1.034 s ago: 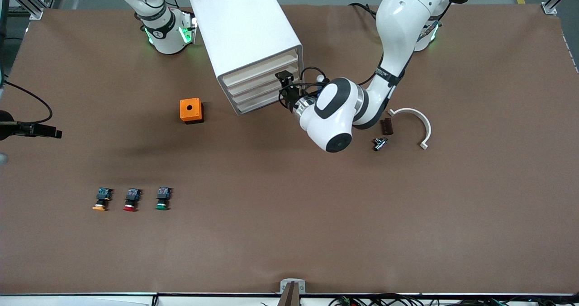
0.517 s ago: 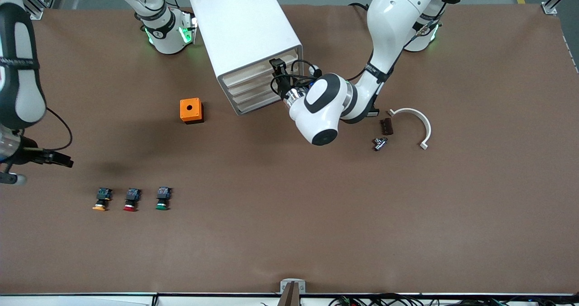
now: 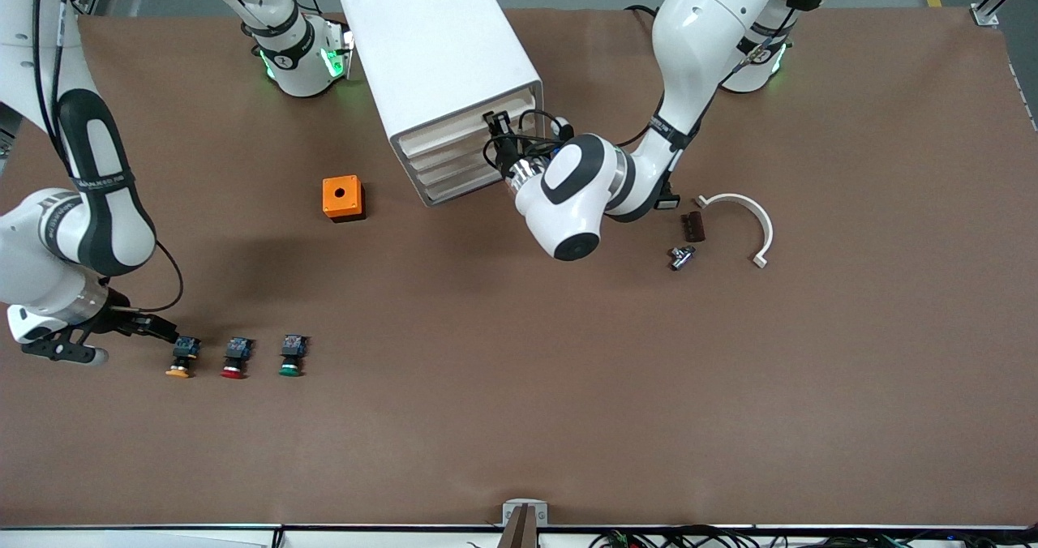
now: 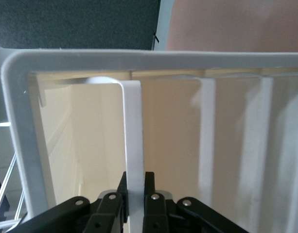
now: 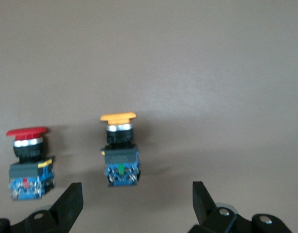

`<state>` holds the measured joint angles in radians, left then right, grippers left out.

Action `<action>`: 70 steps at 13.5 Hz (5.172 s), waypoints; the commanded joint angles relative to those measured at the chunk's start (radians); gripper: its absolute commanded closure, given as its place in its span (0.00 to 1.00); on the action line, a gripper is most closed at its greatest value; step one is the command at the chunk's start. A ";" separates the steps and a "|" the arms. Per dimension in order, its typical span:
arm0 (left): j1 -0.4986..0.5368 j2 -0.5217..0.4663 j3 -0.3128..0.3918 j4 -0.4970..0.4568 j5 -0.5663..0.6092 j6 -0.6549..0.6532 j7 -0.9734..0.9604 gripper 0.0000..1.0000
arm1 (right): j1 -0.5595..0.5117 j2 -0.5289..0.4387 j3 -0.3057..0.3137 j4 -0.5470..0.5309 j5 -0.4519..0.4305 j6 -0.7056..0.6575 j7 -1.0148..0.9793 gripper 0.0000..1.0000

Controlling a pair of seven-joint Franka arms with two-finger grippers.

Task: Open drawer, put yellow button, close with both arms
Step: 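Pull the drawer open with the left gripper while the right gripper grasps yellow button, then carry the yellow button over the open drawer with the right gripper, then lower the yellow button into the drawer and open the right gripper, then push the drawer shut with the left gripper while the right gripper withdraws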

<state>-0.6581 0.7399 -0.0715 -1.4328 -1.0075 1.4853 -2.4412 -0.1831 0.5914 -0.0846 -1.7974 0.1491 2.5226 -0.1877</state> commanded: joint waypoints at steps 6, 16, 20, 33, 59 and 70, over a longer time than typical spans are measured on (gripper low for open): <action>0.101 0.010 0.141 0.078 0.001 0.024 0.077 0.87 | 0.034 0.110 -0.001 0.050 0.036 0.065 0.004 0.00; 0.199 0.016 0.179 0.123 0.007 0.072 0.314 0.01 | 0.045 0.093 -0.001 0.069 0.035 0.013 0.008 1.00; 0.233 0.010 0.234 0.130 0.217 0.073 0.485 0.01 | 0.101 -0.126 -0.001 0.061 0.033 -0.331 0.285 1.00; 0.239 -0.115 0.358 0.153 0.547 0.066 1.048 0.01 | 0.807 -0.522 0.002 0.047 -0.014 -0.677 1.583 1.00; -0.069 -0.109 0.236 0.089 0.722 0.372 1.581 0.00 | 1.044 -0.285 -0.004 0.200 -0.155 -0.533 1.946 0.00; -0.228 -0.094 0.193 0.089 0.664 0.380 1.469 0.00 | 0.418 -0.320 -0.007 0.385 -0.144 -0.984 0.640 0.00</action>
<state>-0.8589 0.6454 0.1129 -1.3363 -0.3326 1.8549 -0.9598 0.3352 0.2840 -0.1149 -1.4327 0.0061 1.5906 0.6391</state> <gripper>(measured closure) 0.000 0.000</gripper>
